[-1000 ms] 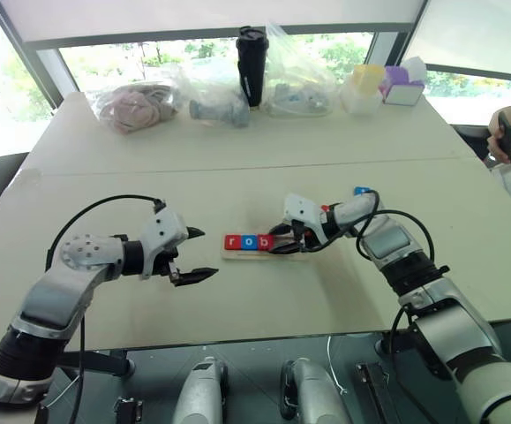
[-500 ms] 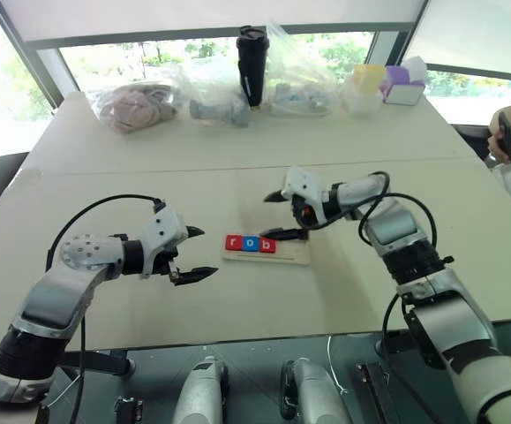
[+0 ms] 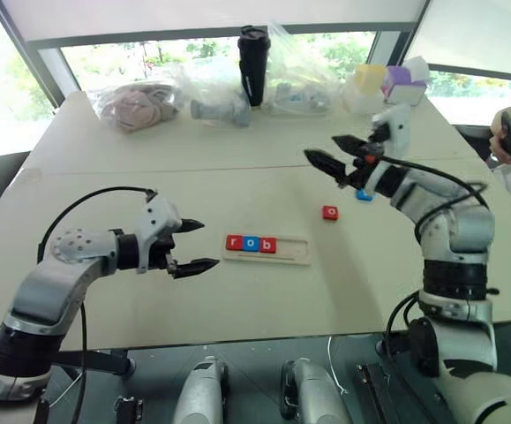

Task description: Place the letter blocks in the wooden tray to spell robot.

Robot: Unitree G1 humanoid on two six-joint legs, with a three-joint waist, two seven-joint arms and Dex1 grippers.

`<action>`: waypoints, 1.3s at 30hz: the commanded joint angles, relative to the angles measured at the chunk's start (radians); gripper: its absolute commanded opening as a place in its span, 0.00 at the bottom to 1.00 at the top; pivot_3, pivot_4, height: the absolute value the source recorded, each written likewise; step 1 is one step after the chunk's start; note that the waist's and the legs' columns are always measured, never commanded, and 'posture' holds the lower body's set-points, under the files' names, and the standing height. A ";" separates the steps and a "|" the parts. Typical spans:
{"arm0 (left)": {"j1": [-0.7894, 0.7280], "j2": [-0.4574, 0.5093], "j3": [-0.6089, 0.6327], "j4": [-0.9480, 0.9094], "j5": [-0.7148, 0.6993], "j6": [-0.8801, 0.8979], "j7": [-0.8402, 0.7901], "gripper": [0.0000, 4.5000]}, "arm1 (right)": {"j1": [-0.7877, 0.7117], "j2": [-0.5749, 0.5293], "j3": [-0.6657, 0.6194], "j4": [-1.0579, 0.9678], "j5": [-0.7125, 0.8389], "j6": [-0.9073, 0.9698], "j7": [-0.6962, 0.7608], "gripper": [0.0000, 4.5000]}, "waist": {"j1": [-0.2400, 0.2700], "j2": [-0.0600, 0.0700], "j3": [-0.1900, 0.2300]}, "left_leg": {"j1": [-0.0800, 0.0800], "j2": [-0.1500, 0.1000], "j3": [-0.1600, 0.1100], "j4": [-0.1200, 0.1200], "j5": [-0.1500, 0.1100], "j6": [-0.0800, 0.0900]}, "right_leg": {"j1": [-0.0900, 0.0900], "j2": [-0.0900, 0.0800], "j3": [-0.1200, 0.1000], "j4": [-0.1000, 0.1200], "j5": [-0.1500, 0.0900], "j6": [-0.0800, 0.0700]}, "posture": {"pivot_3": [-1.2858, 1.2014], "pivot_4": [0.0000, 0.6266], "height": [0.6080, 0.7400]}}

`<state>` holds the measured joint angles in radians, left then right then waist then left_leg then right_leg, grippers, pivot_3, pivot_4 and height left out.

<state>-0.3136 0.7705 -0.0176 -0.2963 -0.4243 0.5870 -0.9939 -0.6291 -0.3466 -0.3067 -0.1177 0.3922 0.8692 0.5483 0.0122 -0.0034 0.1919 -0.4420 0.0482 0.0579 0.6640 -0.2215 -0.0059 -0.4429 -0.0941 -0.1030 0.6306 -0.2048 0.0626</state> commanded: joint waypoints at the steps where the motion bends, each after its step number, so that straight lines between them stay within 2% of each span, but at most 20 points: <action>1: -0.025 -0.004 -0.003 -0.036 -0.021 0.017 0.000 1.00 | 0.077 0.042 0.022 -0.086 -0.046 0.065 -0.169 0.98 | -0.001 0.000 0.000 | 0.000 0.000 0.000 0.000 0.000 0.000 | 0.000 0.000 0.000 0.000 0.000 0.000 | 0.52 0.24 1.00; 4: -0.039 -0.002 -0.022 -0.018 -0.004 0.009 -0.011 1.00 | 0.089 0.066 0.078 -0.035 -0.137 0.100 -0.309 0.98 | -0.009 0.001 0.001 | 0.000 0.000 0.001 0.000 0.001 -0.001 | -0.001 0.000 0.001 0.000 0.000 -0.002 | 0.52 0.24 1.00; 8: -0.055 0.001 -0.046 0.013 0.022 -0.017 -0.021 1.00 | 0.073 0.102 0.107 0.030 -0.178 0.089 -0.394 0.98 | -0.008 0.001 0.000 | 0.000 0.000 0.001 0.000 0.001 -0.002 | -0.001 0.000 0.001 0.000 -0.002 -0.003 | 0.52 0.24 1.00; 19: -0.019 -0.003 -0.053 -0.001 0.045 -0.035 -0.001 1.00 | 0.054 0.146 0.170 0.125 -0.197 0.097 -0.428 0.98 | -0.010 0.001 0.000 | 0.000 0.000 0.000 0.000 0.001 -0.001 | -0.001 0.001 0.001 -0.001 -0.002 -0.004 | 0.52 0.24 1.00; 22: -0.014 -0.006 -0.049 -0.006 0.045 -0.033 0.003 1.00 | 0.046 0.144 0.165 0.194 -0.224 0.075 -0.467 0.80 | -0.011 0.001 0.000 | 0.000 0.000 0.000 0.000 0.001 -0.001 | -0.001 0.001 0.001 -0.001 -0.003 -0.002 | 0.52 0.24 1.00; 24: -0.013 -0.006 -0.048 -0.009 0.045 -0.031 0.005 1.00 | 0.042 0.142 0.163 0.211 -0.230 0.063 -0.476 0.61 | -0.012 0.000 0.000 | 0.000 0.000 0.000 0.000 0.001 -0.002 | -0.001 0.000 0.002 -0.001 -0.003 -0.002 | 0.52 0.24 1.00; 26: -0.010 -0.007 -0.048 -0.011 0.046 -0.031 0.009 1.00 | 0.037 0.143 0.163 0.219 -0.234 0.054 -0.483 0.36 | -0.014 0.000 0.000 | 0.001 0.000 0.000 0.000 0.001 -0.002 | 0.000 0.000 0.002 -0.001 -0.003 -0.002 | 0.52 0.24 1.00; 27: -0.009 -0.008 -0.049 -0.012 0.046 -0.032 0.010 1.00 | 0.034 0.143 0.164 0.221 -0.235 0.052 -0.486 0.26 | -0.017 0.000 0.000 | 0.001 0.000 0.000 0.000 0.001 -0.002 | 0.000 0.000 0.002 -0.001 -0.003 -0.002 | 0.52 0.24 1.00; 31: -0.007 -0.011 -0.052 -0.011 0.048 -0.035 0.015 1.00 | 0.040 0.131 0.173 0.173 -0.233 0.087 -0.483 0.26 | -0.023 0.000 0.000 | 0.000 0.000 -0.001 0.000 0.001 -0.002 | 0.000 0.001 0.002 -0.001 -0.003 -0.002 | 0.52 0.24 1.00; 39: -0.014 -0.007 -0.062 0.011 0.049 -0.049 -0.005 1.00 | 0.199 -0.007 0.095 -0.249 -0.191 0.336 -0.445 0.26 | -0.013 0.001 0.000 | -0.002 -0.001 0.000 -0.001 0.001 -0.002 | -0.001 -0.001 0.002 -0.002 -0.004 0.000 | 0.52 0.24 1.00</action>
<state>-0.3198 0.7607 -0.0785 -0.2750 -0.3790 0.5591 -0.9908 -0.4404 -0.3489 -0.1909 -0.2529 0.1821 1.1580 0.1008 -0.0008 -0.0023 0.1923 -0.4436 0.0477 0.0576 0.6628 -0.2204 -0.0076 -0.4441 -0.0949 -0.1014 0.6285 -0.2093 0.0628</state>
